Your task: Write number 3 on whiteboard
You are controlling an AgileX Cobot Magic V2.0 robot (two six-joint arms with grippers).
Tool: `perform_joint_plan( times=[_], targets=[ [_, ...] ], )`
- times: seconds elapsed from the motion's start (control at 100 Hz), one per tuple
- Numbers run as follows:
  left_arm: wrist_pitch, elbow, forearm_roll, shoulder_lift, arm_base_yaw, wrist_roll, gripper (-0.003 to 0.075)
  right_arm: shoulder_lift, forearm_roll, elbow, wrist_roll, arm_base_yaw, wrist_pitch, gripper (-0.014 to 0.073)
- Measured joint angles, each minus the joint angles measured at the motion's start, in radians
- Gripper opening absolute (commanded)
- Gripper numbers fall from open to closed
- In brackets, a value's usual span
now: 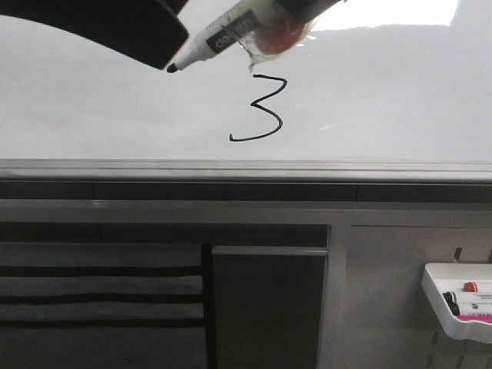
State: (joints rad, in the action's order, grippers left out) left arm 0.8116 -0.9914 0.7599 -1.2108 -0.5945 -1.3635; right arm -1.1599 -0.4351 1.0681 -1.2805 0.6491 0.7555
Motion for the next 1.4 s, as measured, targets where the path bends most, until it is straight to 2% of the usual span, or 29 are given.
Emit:
perform_joint_plan(
  times=[0.28, 0.49, 0.58, 1.4],
  targets=[
    [-0.02, -0.04, -0.012, -0.089, -0.022, -0.004, 0.041, 0.0, 0.0, 0.0, 0.0, 0.0, 0.0, -0.0012],
    [-0.03, -0.04, -0.01, -0.091, -0.022, -0.004, 0.0209, 0.0, 0.0, 0.0, -0.002, 0.0, 0.0, -0.0012],
    [-0.03, -0.04, -0.006, -0.091, -0.022, -0.004, 0.0167, 0.0, 0.0, 0.0, -0.002, 0.0, 0.0, -0.0012],
    [-0.01, -0.04, -0.006, -0.091, -0.022, -0.004, 0.0165, 0.0, -0.04, 0.0, -0.002, 0.0, -0.007, -0.0012]
  ],
)
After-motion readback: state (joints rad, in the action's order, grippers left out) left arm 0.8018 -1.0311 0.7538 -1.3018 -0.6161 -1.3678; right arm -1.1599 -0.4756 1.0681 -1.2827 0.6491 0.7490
